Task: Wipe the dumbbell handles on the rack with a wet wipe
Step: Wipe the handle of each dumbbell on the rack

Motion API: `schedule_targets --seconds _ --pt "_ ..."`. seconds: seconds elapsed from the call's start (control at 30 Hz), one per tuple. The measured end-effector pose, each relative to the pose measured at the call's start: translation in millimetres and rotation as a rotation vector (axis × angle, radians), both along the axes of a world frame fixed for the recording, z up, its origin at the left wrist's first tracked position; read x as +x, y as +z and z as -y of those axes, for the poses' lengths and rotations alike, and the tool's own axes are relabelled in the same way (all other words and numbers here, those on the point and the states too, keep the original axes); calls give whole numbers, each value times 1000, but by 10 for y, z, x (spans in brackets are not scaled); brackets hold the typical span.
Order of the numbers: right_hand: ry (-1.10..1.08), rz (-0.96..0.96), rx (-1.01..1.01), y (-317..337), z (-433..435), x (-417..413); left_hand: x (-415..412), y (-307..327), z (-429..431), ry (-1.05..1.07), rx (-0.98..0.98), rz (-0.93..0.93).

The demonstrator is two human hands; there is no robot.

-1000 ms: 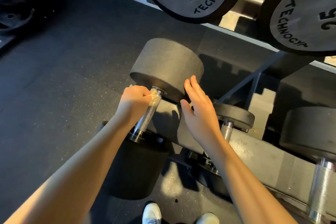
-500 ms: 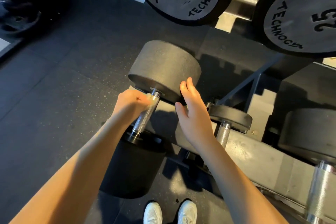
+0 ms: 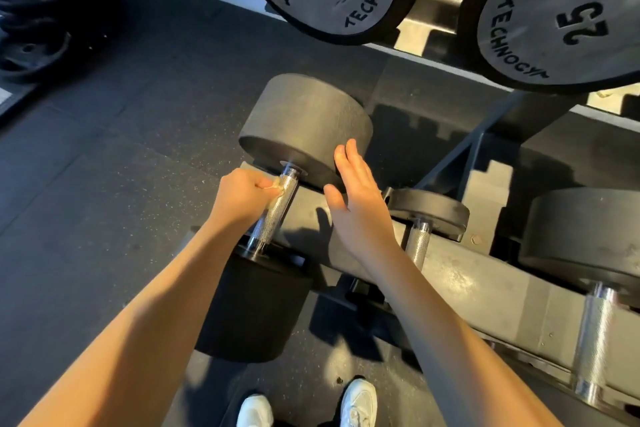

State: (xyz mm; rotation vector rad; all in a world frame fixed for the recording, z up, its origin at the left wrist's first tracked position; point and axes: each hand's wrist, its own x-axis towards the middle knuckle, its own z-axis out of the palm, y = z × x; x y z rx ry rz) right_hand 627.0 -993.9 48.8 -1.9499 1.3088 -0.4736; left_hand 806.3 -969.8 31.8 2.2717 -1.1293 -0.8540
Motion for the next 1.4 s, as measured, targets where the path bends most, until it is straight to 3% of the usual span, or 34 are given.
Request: schedule_targets --seconds 0.13,0.2,0.47,0.67,0.77,0.87,1.0,1.1,1.2,1.3,1.4 --pt "-55 72 72 28 -72 63 76 -6 -149 -124 242 117" --pt "-59 76 74 44 -92 79 95 32 -179 -193 274 172" --pt "-75 67 67 28 -73 88 76 53 -40 -166 9 27" --pt "-148 83 72 39 -262 112 169 97 -208 -350 374 157" --pt "-231 76 38 37 -493 165 209 139 -325 -300 270 69" --pt "-249 118 269 45 -658 308 176 183 -408 -220 49 -57" --pt "-234 334 440 55 -591 482 158 200 -464 -198 -132 -221" --pt "-248 546 623 46 -554 544 199 135 -494 -211 -186 -247" --pt "-272 588 712 30 -558 570 240 46 -564 -290 -216 -160" --pt "-458 581 659 -50 -499 621 256 11 -678 -369 -282 -62" --pt "-626 411 340 -140 -359 699 236 54 -796 -274 -271 33"
